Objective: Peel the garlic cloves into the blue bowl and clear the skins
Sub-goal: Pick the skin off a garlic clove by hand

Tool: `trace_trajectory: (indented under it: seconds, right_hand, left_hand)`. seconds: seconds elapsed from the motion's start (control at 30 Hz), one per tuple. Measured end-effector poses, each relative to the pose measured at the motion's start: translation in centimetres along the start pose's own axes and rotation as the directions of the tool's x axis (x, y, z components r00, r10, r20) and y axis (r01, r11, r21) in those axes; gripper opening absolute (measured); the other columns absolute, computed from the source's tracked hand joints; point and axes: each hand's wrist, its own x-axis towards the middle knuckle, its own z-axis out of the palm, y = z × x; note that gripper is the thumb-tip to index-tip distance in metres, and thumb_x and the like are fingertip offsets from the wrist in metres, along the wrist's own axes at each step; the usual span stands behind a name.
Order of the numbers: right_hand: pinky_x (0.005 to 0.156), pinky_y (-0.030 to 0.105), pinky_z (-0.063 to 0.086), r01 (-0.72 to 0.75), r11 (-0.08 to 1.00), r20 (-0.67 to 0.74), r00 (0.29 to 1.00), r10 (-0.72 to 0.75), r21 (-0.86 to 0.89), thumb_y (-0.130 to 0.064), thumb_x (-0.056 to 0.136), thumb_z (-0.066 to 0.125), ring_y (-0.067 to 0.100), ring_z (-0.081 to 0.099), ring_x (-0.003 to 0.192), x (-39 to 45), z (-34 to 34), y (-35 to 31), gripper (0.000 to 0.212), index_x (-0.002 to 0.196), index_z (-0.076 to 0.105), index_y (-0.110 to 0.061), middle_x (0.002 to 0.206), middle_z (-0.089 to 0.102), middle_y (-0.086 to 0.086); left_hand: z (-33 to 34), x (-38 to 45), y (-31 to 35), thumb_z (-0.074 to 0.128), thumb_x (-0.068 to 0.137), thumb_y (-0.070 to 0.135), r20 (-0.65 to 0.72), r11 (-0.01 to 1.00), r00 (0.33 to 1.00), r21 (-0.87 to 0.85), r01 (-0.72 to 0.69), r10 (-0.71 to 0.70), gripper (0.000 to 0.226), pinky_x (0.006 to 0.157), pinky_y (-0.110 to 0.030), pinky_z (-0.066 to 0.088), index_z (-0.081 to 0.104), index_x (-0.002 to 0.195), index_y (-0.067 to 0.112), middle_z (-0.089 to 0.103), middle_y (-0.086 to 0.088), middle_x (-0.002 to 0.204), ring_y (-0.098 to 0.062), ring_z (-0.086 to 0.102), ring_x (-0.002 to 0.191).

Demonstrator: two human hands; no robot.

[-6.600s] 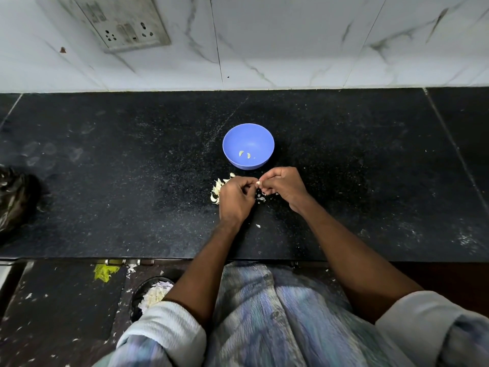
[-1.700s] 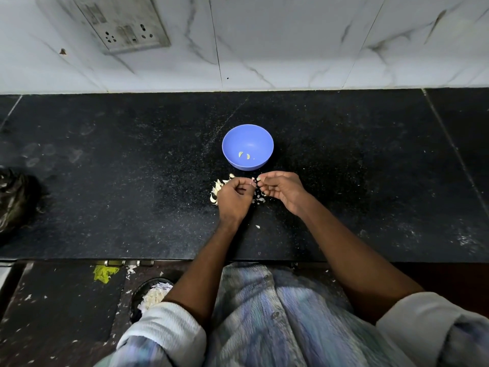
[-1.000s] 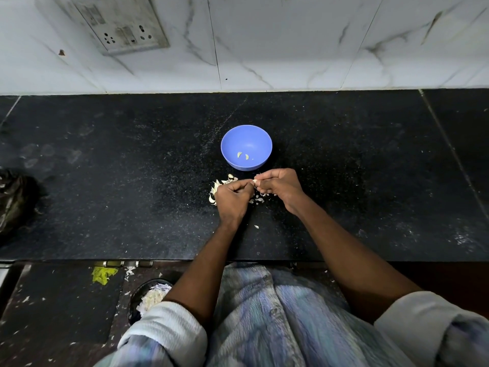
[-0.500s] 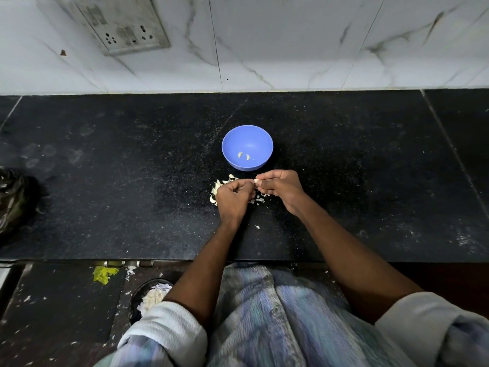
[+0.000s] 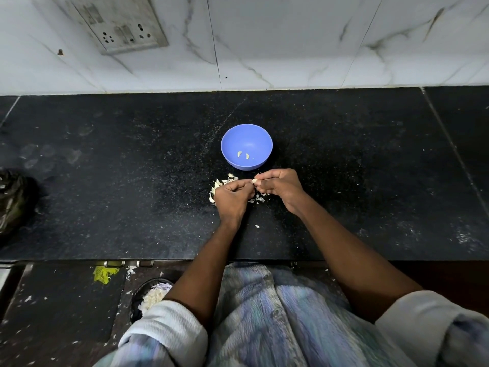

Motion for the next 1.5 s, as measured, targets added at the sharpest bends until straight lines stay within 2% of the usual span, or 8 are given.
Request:
trace_trajectory:
  seconds: [0.23,0.43,0.57,0.7,0.87,1.07,1.27,1.5]
  right_hand:
    - [0.076,0.026,0.061,-0.014,0.996,-0.007,1.000,0.014,0.087,0.002,0.090,0.074,0.020,0.075,0.083,0.1,0.0,0.0,0.018,0.107,0.074,0.005,0.095,0.077,0.021]
    - [0.062,0.024,0.056,-0.042,0.998,-0.044,0.998,0.045,0.051,-0.011,0.094,0.073,0.015,0.065,0.064,0.0,0.0,-0.2,0.025,0.107,0.070,0.011,0.081,0.074,0.016]
    - [0.057,0.024,0.050,-0.053,0.998,-0.050,0.997,0.055,0.028,-0.017,0.095,0.073,0.014,0.061,0.060,0.2,0.1,-0.1,0.031,0.104,0.069,0.013,0.074,0.071,0.012]
    - [0.056,0.024,0.049,-0.035,0.999,-0.027,0.999,0.035,0.000,-0.015,0.095,0.073,0.014,0.060,0.059,0.2,0.1,-0.1,0.020,0.094,0.071,0.005,0.073,0.070,0.012]
    - [0.057,0.025,0.051,0.062,0.984,0.000,0.998,-0.062,-0.168,-0.013,0.095,0.072,0.017,0.061,0.063,0.2,-0.1,0.1,0.020,0.093,0.071,0.007,0.076,0.071,0.021]
    - [0.061,0.029,0.055,0.173,0.937,0.011,0.984,-0.179,-0.303,-0.008,0.097,0.067,0.016,0.064,0.063,0.7,0.3,0.6,0.012,0.087,0.072,-0.003,0.078,0.073,0.020]
    - [0.057,0.024,0.051,0.129,0.962,0.009,0.991,-0.130,-0.240,-0.008,0.099,0.065,0.013,0.062,0.060,0.4,0.3,0.7,0.017,0.089,0.071,0.003,0.071,0.070,0.010]
    - [0.056,0.024,0.051,0.049,0.990,-0.028,0.998,-0.053,-0.130,-0.010,0.100,0.065,0.016,0.062,0.064,0.5,0.2,0.7,0.021,0.097,0.070,0.010,0.073,0.070,0.012]
  left_hand:
    - [-0.1,0.4,-0.2,0.071,0.093,0.009,-0.033,1.000,0.999,0.024,0.019,-0.019,0.009,0.080,-0.054,0.065,0.079,0.091,0.006,0.078,-0.012,0.077,-0.025,0.074,0.070]
    - [-0.4,0.7,-0.7,0.077,0.093,0.034,-0.045,0.979,0.996,0.192,-0.068,0.078,0.027,0.067,-0.041,0.060,0.075,0.076,0.013,0.075,-0.007,0.071,-0.016,0.066,0.063]
    - [-0.5,0.7,-0.5,0.085,0.087,0.010,0.013,0.978,0.994,0.179,-0.109,0.108,0.006,0.073,-0.033,0.063,0.080,0.091,0.011,0.079,0.002,0.082,-0.008,0.071,0.070]
    - [-0.5,0.5,-0.1,0.082,0.090,0.007,0.060,0.979,0.990,0.150,-0.138,0.131,0.013,0.075,-0.024,0.061,0.081,0.102,0.010,0.081,0.001,0.088,-0.008,0.073,0.075]
    - [-0.2,0.4,0.0,0.079,0.090,0.012,0.015,0.943,0.973,0.242,-0.227,0.231,0.006,0.068,-0.021,0.057,0.085,0.091,0.012,0.080,0.007,0.078,-0.002,0.072,0.069]
    - [-0.4,0.7,-0.6,0.078,0.089,0.022,0.017,0.933,0.977,0.293,-0.209,0.213,0.025,0.066,-0.036,0.058,0.076,0.070,0.005,0.064,0.001,0.058,-0.006,0.055,0.060]
    - [-0.5,0.2,-0.3,0.078,0.086,0.015,0.009,0.957,0.984,0.229,-0.176,0.179,0.007,0.067,-0.027,0.059,0.084,0.084,0.013,0.076,0.005,0.068,-0.003,0.066,0.063]
    - [-0.4,0.3,-0.7,0.075,0.092,0.013,0.041,0.976,0.991,0.174,-0.132,0.126,0.007,0.068,-0.033,0.060,0.082,0.091,0.011,0.077,0.000,0.071,-0.010,0.067,0.064]
